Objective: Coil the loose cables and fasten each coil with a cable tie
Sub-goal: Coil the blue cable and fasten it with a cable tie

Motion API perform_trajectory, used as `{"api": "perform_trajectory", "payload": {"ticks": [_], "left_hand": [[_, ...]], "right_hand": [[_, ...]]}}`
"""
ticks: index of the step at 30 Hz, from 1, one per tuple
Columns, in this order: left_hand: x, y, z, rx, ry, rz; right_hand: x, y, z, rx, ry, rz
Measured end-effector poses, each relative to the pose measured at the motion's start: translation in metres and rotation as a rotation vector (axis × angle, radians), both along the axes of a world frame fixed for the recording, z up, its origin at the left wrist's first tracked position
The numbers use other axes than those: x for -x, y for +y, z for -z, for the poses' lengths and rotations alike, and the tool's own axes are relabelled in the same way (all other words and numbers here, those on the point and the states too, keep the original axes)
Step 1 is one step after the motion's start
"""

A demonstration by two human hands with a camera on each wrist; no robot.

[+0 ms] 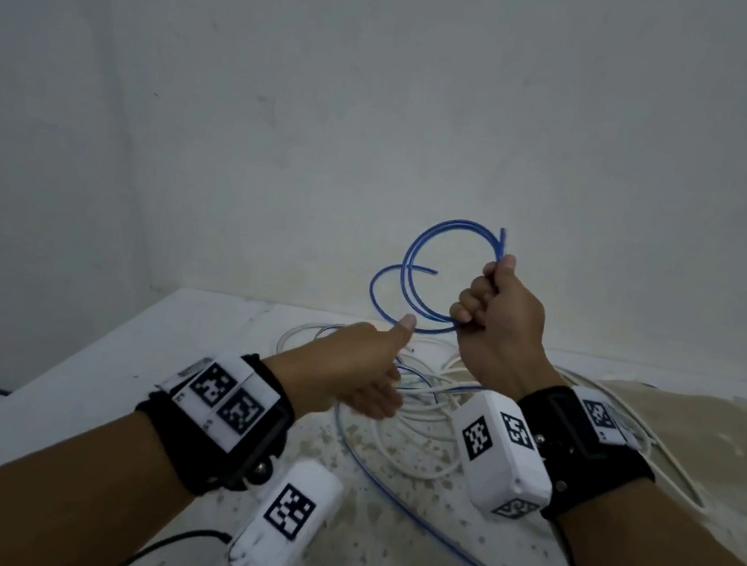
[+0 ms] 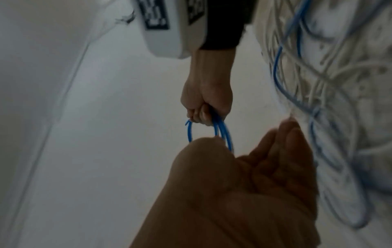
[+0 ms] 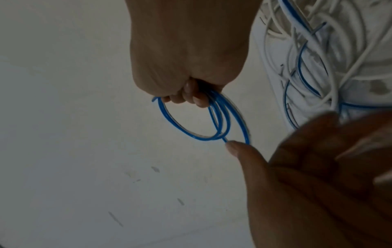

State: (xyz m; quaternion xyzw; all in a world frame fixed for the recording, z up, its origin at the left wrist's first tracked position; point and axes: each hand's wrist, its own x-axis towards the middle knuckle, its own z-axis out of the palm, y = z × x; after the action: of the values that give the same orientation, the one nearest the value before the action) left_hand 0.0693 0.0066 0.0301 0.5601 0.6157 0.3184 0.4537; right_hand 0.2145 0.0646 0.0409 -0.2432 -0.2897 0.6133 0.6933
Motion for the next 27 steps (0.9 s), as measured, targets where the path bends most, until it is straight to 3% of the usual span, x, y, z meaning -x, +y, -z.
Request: {"api": "perform_trajectory", "payload": {"ticks": [3, 6, 15, 21, 27], "left_hand": [[-0.005, 0.013, -0.002, -0.161, -0.452, -0.215], [-0.005, 0.023, -0.012, -0.371, -0.662, -0.342], [0.002, 0.026, -0.016, -0.665, -0.625, -0.390], [0.010, 0.027, -0.014, -0.717, -0.388, -0.331], [0.011, 0.029, -0.011, -0.698, -0.406, -0.463]], "right_hand": [[0.009, -0.006, 0.003, 0.003, 0.017, -0.039], [0.016, -0.011, 0.007, 0.016, -0.013, -0.038], [0.021, -0.020, 0.009, 0.001, -0.150, -0.144], [0.020, -0.020, 0.012, -0.005, -0.198, -0.198], [0.021, -0.023, 0.011, -0.023, -0.144, -0.213]]}}
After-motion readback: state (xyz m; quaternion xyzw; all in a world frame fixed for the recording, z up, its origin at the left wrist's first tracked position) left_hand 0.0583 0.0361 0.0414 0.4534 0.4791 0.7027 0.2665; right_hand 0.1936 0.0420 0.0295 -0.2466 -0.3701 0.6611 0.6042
